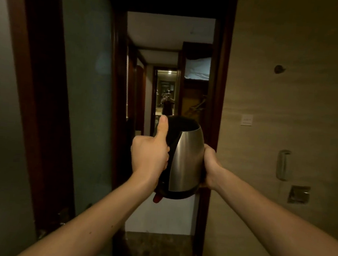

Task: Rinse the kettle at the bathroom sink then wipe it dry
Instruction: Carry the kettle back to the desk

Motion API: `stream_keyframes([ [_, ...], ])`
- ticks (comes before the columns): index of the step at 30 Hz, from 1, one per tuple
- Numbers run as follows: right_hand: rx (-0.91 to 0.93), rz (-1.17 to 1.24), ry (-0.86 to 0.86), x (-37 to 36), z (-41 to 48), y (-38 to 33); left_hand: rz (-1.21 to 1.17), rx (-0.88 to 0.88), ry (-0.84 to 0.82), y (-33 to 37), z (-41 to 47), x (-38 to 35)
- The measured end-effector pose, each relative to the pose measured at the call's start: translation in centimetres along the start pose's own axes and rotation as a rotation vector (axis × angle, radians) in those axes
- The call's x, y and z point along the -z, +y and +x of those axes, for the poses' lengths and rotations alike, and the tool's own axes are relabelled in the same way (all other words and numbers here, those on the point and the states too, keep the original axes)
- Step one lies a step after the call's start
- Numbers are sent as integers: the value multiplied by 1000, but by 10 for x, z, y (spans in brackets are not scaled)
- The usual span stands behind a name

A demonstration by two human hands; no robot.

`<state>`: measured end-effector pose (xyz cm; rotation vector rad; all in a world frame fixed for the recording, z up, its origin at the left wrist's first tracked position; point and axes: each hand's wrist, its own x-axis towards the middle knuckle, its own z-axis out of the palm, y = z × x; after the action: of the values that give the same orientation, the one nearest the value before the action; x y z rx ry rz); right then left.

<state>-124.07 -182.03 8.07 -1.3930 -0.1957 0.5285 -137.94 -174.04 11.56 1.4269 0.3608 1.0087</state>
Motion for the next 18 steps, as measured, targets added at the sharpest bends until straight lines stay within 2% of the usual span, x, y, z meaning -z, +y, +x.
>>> stream_keyframes([
  [9, -43, 3, -136, -8, 60, -15, 74, -86, 152, -16, 32, -21],
  [18, -51, -21, -273, 13, 127, -33, 75, -78, 278, -36, 67, -73],
])
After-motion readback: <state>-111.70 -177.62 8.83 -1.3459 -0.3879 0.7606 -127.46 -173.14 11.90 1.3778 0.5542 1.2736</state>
